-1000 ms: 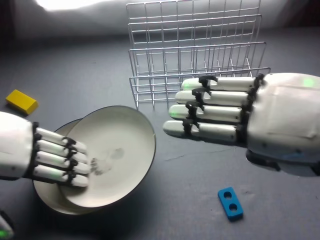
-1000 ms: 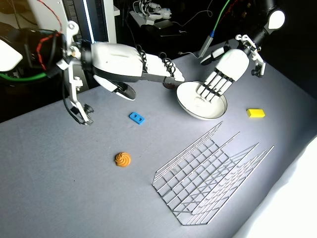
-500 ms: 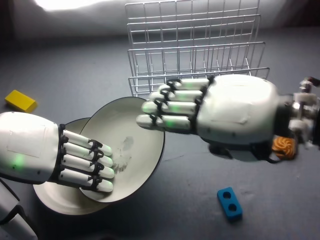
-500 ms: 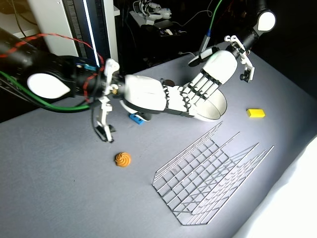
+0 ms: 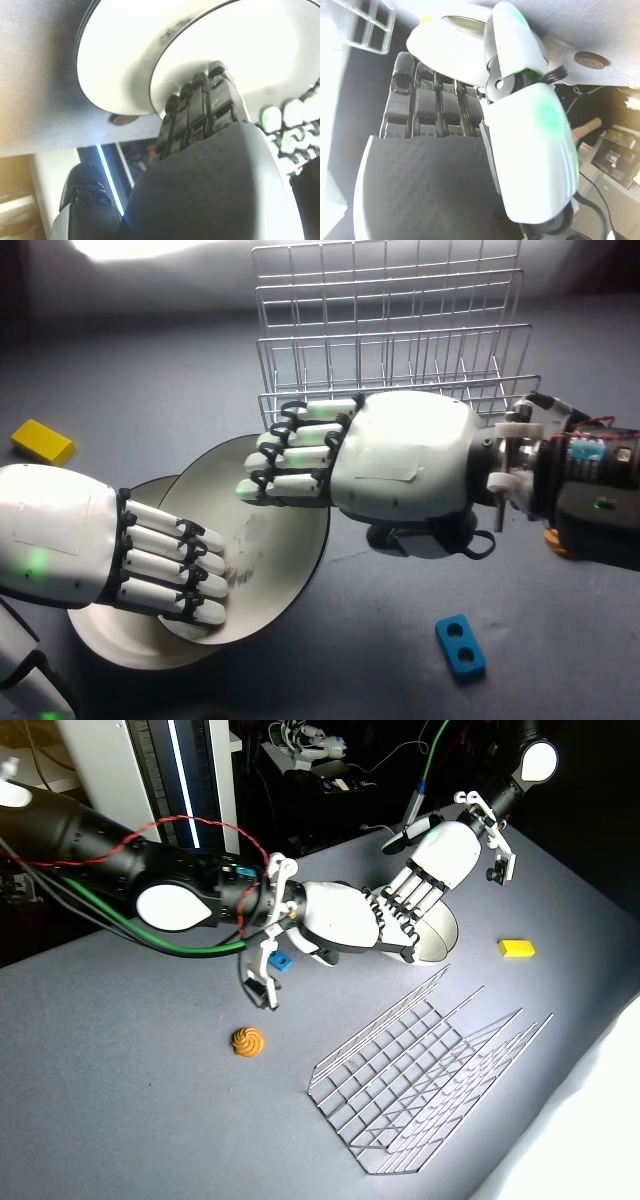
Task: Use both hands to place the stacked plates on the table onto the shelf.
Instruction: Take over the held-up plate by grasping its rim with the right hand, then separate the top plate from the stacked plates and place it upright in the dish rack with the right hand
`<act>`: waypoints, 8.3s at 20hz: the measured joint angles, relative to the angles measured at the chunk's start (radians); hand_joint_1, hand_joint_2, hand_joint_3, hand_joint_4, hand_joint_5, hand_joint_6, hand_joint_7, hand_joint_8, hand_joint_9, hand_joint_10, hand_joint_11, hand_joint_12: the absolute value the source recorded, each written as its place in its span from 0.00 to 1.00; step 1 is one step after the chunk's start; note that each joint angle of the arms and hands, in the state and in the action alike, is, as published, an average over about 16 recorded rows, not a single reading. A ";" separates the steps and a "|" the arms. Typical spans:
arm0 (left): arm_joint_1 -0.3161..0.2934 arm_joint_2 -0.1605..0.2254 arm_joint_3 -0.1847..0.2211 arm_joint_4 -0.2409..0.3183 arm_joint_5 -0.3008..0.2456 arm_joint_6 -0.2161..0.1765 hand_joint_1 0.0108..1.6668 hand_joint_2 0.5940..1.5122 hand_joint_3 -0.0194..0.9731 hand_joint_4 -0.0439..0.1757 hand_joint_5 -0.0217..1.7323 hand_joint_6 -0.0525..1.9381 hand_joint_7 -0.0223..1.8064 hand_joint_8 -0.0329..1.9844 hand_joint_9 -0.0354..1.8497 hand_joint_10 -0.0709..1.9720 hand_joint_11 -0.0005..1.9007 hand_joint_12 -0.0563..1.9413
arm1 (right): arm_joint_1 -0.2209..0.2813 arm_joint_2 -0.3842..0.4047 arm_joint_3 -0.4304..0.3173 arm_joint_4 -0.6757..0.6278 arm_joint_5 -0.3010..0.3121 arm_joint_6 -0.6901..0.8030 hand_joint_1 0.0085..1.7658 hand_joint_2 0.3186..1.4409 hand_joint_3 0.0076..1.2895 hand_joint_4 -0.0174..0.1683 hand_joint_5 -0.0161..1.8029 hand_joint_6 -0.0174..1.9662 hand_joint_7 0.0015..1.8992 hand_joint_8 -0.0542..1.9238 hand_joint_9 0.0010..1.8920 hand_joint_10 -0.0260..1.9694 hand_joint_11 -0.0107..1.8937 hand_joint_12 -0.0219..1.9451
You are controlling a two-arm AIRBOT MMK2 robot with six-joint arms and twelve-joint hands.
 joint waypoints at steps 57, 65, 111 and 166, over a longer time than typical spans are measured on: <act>-0.159 0.031 0.332 -0.047 -0.158 -0.107 0.01 0.56 0.03 0.21 0.05 0.04 0.05 0.02 0.05 0.04 0.02 0.03 | 0.159 -0.102 -0.030 -0.011 -0.069 0.032 0.66 0.55 0.00 0.10 0.56 0.45 0.62 0.36 0.73 0.03 0.48 0.61; -0.151 0.030 0.340 -0.048 -0.163 -0.107 0.01 0.56 0.03 0.21 0.05 0.04 0.05 0.02 0.05 0.04 0.02 0.03 | 0.244 -0.015 -0.110 -0.010 -0.111 0.084 0.68 0.57 0.00 0.10 0.55 0.47 0.62 0.38 0.73 0.02 0.47 0.62; 0.028 -0.006 0.286 -0.065 -0.081 -0.106 0.01 0.57 0.03 0.20 0.05 0.03 0.04 0.02 0.04 0.04 0.01 0.03 | 0.602 0.216 0.033 -0.443 -0.264 1.188 0.69 0.60 0.00 0.06 0.52 0.44 0.59 0.42 0.72 0.01 0.46 0.64; 0.049 -0.021 0.301 -0.073 -0.059 -0.096 0.01 0.57 0.03 0.20 0.06 0.04 0.06 0.02 0.05 0.03 0.02 0.05 | 0.446 0.102 0.310 -0.576 -0.359 1.587 0.69 0.61 0.00 0.09 0.55 0.42 0.62 0.36 0.73 0.03 0.49 0.65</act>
